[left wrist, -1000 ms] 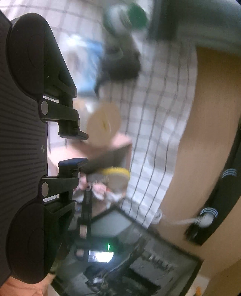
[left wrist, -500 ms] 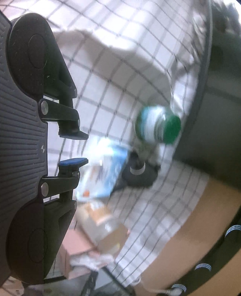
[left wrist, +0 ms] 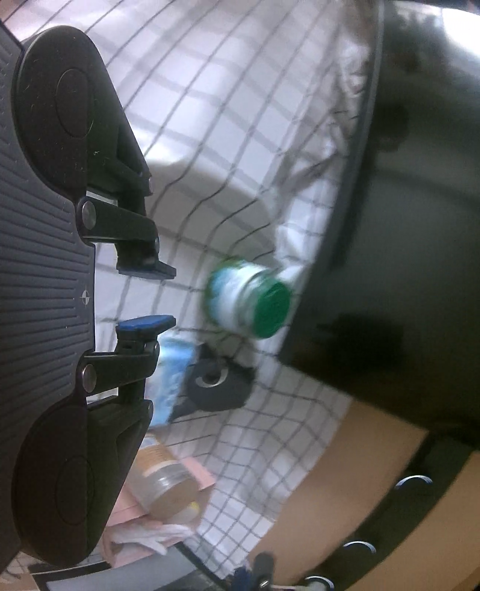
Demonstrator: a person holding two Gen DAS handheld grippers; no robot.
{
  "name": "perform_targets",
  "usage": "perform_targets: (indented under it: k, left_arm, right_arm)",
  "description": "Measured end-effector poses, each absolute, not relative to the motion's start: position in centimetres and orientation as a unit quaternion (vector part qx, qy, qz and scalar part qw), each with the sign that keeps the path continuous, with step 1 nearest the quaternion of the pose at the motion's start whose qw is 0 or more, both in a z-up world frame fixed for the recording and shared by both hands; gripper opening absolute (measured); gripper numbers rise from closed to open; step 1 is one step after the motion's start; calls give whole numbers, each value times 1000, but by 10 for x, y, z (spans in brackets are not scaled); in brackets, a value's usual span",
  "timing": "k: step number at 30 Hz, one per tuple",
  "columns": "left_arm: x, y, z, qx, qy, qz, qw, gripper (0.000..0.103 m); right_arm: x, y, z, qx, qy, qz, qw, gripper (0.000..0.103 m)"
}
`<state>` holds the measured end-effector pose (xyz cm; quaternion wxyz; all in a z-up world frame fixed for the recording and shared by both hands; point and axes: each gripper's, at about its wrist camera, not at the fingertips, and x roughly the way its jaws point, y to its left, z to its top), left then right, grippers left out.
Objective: Organize soft objects
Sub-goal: 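Move both open tools back over the wet-wipes pack and black plush toy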
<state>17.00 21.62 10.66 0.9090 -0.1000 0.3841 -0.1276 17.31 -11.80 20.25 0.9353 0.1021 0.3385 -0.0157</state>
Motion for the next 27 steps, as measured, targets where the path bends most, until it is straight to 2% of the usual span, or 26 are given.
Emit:
perform_targets:
  k: [7, 13, 17, 20, 23, 27]
  left_arm:
    - [175, 246, 119, -82, 376, -117, 916, 23]
    - [176, 246, 94, -98, 405, -146, 897, 23]
    - [173, 227, 72, -106, 428, -169, 881, 23]
    - [164, 206, 64, -88, 423, -193, 881, 23]
    - [161, 177, 57, -58, 424, -231, 874, 23]
    - [173, 143, 47, -35, 433, -226, 872, 23]
  right_arm:
    - [238, -64, 203, 115, 390, 52, 912, 69]
    - [281, -41, 154, 91, 497, 82, 859, 69]
    - [274, -35, 115, 101, 540, 94, 830, 68]
    - [250, -23, 97, 67, 535, 115, 834, 60]
    - [227, -14, 94, 21, 513, 126, 849, 59]
    - [209, -23, 121, -6, 454, 133, 881, 59]
